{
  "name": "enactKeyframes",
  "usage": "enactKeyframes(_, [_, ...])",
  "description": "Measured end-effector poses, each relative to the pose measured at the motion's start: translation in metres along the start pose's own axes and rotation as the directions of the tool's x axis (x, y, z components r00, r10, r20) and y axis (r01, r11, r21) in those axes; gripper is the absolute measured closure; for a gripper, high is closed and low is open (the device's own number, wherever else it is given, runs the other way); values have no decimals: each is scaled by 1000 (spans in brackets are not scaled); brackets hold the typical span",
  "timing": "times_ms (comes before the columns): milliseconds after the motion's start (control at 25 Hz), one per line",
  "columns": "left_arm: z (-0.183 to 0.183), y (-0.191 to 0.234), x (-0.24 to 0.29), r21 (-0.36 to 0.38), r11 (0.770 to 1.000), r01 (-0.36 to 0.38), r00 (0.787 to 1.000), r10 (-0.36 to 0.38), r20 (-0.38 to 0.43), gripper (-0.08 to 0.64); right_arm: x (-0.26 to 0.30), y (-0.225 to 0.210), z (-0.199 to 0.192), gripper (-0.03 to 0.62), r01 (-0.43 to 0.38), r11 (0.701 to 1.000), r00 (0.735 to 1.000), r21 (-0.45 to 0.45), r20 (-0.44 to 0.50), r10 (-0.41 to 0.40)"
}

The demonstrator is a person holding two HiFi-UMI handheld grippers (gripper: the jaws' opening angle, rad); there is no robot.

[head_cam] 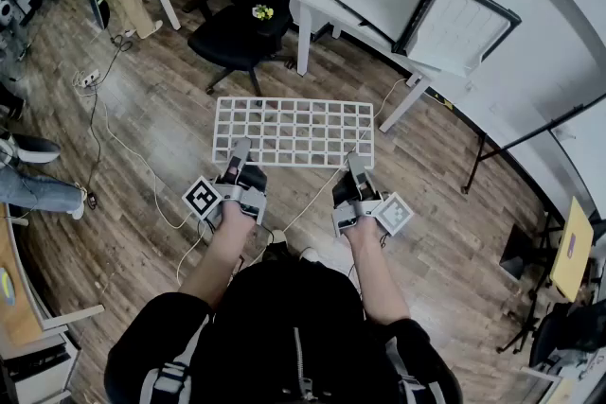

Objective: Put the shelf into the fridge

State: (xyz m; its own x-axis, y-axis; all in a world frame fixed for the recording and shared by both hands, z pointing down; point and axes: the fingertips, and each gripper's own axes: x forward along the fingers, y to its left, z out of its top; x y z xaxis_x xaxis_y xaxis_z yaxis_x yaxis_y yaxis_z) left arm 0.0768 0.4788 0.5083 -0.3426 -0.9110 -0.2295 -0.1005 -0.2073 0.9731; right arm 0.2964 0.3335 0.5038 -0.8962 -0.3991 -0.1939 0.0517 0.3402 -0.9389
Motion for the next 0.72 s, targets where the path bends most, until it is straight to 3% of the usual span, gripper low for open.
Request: enactKeyframes(720, [43, 12, 13, -25, 1000, 4, 1000, -4, -16, 517, 34, -19, -24, 552, 50, 999, 999, -19, 14, -50])
